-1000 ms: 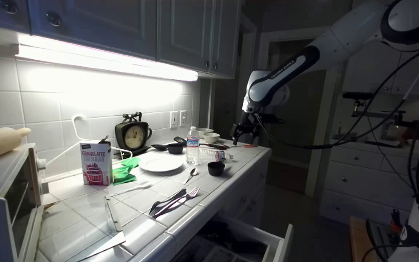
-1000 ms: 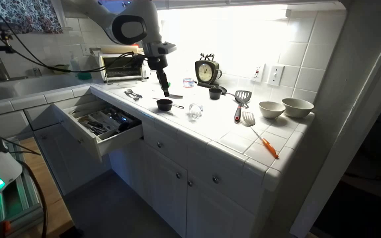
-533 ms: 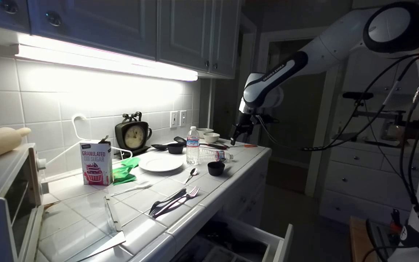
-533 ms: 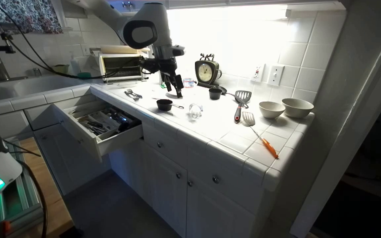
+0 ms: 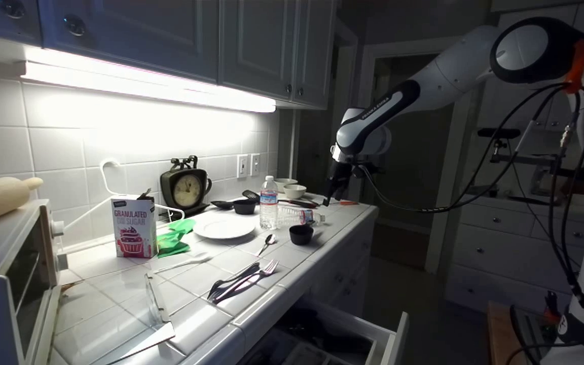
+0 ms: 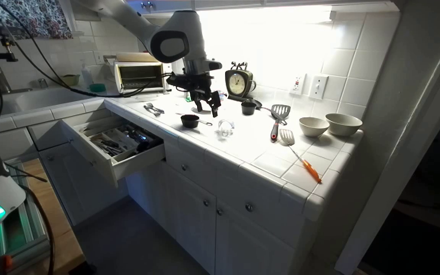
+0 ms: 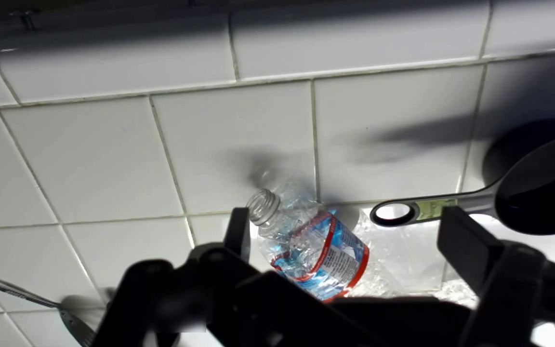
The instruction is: Place the water bottle on the right upright.
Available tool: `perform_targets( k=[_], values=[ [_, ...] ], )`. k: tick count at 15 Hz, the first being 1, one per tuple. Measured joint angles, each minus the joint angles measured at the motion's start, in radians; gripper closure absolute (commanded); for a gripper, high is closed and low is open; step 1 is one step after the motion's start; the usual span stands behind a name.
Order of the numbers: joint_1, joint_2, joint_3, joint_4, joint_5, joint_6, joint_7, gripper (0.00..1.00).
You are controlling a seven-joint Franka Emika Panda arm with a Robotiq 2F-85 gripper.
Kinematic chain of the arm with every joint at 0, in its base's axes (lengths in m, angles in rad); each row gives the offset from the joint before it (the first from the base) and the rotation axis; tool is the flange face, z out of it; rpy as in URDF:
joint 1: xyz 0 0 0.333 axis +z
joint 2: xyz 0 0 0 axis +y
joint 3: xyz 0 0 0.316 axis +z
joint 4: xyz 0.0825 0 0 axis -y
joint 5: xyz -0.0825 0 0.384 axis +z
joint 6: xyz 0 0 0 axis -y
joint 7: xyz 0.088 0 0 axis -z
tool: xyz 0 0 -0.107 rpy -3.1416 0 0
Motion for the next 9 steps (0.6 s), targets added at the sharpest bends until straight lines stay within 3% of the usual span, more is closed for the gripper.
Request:
perform_targets(
  k=[9],
  values=[
    [-0.019,0.008,0.011,0.006,-0.027,0.001,-0.205,0.0]
  ],
)
